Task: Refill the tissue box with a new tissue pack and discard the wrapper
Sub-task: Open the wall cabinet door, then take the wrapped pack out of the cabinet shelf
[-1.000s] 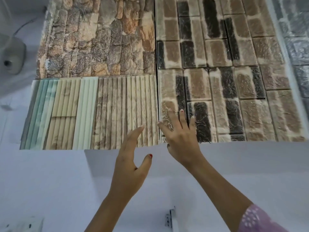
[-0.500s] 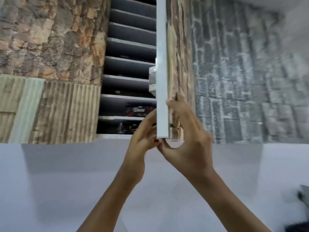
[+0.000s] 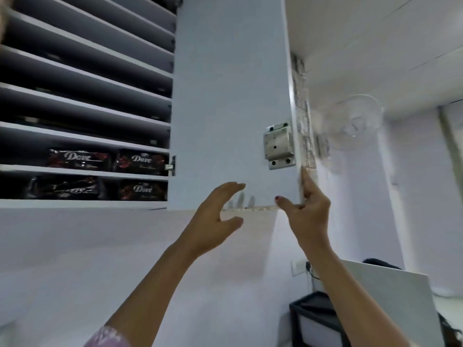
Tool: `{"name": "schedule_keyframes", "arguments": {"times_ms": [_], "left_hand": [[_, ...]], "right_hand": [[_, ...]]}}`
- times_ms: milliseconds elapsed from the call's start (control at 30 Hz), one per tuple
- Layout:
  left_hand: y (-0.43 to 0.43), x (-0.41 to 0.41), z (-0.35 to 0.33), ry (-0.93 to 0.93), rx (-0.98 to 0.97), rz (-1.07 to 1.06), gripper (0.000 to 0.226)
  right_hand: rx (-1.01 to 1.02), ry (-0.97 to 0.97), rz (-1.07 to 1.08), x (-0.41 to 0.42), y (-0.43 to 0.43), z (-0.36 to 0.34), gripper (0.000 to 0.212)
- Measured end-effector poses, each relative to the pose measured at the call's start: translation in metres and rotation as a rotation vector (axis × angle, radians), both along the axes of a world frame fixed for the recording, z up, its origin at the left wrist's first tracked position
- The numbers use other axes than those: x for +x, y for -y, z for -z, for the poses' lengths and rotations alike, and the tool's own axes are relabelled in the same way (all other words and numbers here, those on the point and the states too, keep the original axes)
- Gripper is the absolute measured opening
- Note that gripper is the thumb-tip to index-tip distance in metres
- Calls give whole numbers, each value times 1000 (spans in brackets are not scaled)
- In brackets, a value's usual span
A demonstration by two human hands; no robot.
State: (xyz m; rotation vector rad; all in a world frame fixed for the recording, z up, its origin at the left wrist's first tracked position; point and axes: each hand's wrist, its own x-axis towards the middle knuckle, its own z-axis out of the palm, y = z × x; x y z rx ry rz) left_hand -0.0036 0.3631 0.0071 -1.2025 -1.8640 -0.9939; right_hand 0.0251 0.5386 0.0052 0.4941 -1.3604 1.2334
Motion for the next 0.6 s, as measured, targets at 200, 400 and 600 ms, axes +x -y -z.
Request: {"name": "schedule_keyframes", "arguments": {"times_ms": [200, 400, 600], "left_hand": [[-4, -21, 1, -108, 31, -31, 54], [37, -29, 0, -205, -29, -78, 52], [167, -36, -9, -250, 319, -406, 34]], "right_hand": [[-7, -48, -21, 4, 19, 1, 75], [-55, -163, 673, 2, 93, 18, 72], [405, -189, 304, -43, 208, 16, 38]]}}
